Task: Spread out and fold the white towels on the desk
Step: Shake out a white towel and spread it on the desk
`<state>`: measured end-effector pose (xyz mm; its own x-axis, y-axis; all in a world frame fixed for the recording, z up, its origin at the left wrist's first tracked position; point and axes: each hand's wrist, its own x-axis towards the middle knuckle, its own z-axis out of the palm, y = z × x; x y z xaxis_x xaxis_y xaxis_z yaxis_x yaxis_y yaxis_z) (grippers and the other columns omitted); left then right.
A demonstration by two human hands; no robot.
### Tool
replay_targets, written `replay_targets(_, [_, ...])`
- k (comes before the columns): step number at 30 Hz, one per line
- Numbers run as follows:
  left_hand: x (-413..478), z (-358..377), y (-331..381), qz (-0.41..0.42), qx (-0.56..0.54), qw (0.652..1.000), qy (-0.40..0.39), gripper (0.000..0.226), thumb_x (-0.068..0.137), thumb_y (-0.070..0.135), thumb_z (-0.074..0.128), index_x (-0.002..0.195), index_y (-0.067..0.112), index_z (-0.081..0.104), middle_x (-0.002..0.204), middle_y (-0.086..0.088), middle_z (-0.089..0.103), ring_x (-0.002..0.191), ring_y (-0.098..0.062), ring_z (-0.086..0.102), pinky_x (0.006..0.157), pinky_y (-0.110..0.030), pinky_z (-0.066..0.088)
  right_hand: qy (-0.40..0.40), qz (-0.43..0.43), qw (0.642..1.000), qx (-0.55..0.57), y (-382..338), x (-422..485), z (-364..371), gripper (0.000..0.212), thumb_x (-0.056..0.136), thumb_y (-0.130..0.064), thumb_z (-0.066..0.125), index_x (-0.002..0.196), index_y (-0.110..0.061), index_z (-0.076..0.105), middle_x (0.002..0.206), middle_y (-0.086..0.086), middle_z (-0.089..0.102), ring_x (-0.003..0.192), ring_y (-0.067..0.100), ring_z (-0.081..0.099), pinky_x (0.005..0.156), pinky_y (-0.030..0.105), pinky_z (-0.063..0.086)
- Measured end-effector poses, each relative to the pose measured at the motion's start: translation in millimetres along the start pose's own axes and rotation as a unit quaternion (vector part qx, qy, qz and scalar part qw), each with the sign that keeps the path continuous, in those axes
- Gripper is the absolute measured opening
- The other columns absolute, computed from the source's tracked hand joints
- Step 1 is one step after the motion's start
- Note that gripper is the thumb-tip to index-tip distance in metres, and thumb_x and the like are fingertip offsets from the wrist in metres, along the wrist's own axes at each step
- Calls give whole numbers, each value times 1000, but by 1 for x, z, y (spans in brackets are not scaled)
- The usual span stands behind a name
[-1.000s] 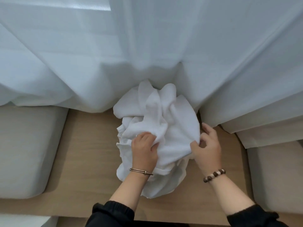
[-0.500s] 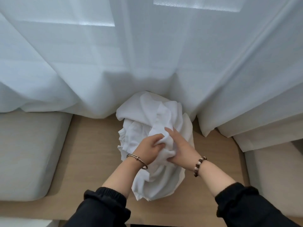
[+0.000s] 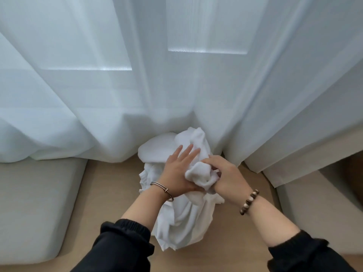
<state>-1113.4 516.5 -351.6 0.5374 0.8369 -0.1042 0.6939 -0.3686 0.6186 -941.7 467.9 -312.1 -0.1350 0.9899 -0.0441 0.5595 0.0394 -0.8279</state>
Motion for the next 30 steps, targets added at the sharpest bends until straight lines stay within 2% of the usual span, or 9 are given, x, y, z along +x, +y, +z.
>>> replay_targets(4, [12, -22, 29, 97, 51, 994, 12, 79, 76, 48, 71, 143, 26, 35, 150, 15, 26, 144, -9, 11, 118, -29, 6, 26, -23, 999, -7, -31, -16, -35, 55, 63, 15, 58, 106, -18, 67, 105, -2, 62, 100, 5, 55, 86, 12, 43])
replay_targets(6, [18, -29, 48, 131, 53, 990, 25, 55, 81, 41, 67, 131, 26, 50, 135, 15, 48, 132, 1, 33, 113, -25, 18, 40, -32, 999, -18, -44, -23, -51, 57, 66, 14, 57, 108, -24, 65, 106, -9, 59, 100, 3, 54, 88, 10, 42])
replay_targets(8, [20, -39, 70, 117, 36, 992, 32, 28, 79, 37, 65, 104, 39, 53, 94, 26, 57, 92, 13, 45, 83, -20, 38, 49, -22, 998, -14, -54, -31, -66, 58, 71, 11, 57, 108, -33, 61, 110, -18, 53, 103, 0, 52, 90, 8, 40])
replay_targets(9, [21, -43, 82, 107, 37, 993, 32, 23, 78, 37, 62, 95, 41, 48, 80, 29, 53, 81, 14, 45, 68, -17, 36, 54, -17, 998, -9, -58, -35, -74, 57, 73, 10, 57, 110, -32, 61, 112, -19, 51, 106, 1, 52, 92, 11, 40])
replay_targets(13, [27, -57, 123, 99, 6, 995, 28, 24, 76, 38, 62, 85, 50, 44, 70, 36, 52, 73, 9, 49, 63, -2, 32, 88, -11, 996, -6, -74, -52, -106, 61, 75, 13, 54, 124, -24, 56, 123, -4, 49, 116, 10, 51, 97, 13, 40])
replay_targets(17, [41, -70, 170, 109, -29, 993, 43, 12, 72, 32, 56, 65, 31, 47, 62, 13, 55, 64, -8, 47, 55, -14, 31, 116, 8, 993, -4, -85, -72, -143, 68, 77, 11, 59, 135, -22, 45, 127, -1, 44, 118, 8, 46, 100, 15, 37])
replay_targets(20, [46, -75, 211, 103, -123, 986, 49, 19, 63, 24, 54, 49, 32, 45, 45, 13, 50, 49, -4, 42, 46, -13, 33, 140, 18, 990, 0, -88, -89, -174, 70, 81, -1, 67, 141, -20, 37, 128, -3, 41, 119, 5, 43, 97, 5, 31])
replay_targets(24, [58, -63, 275, 110, -166, 979, 31, 18, 66, 26, 63, 51, 28, 53, 46, 12, 54, 44, -4, 44, 47, -22, 40, 186, 33, 982, -1, -81, -119, -220, 81, 76, -19, 77, 144, -20, 33, 134, -8, 34, 123, -1, 34, 95, -3, 23])
replay_targets(30, [84, -6, 394, 158, -170, 973, -8, 19, 71, 19, 74, 60, 22, 58, 55, 9, 58, 50, -3, 51, 50, -27, 45, 269, 74, 960, 21, -38, -190, -310, 90, 68, -23, 84, 142, -22, 33, 134, -6, 36, 128, 9, 37, 109, 25, 29])
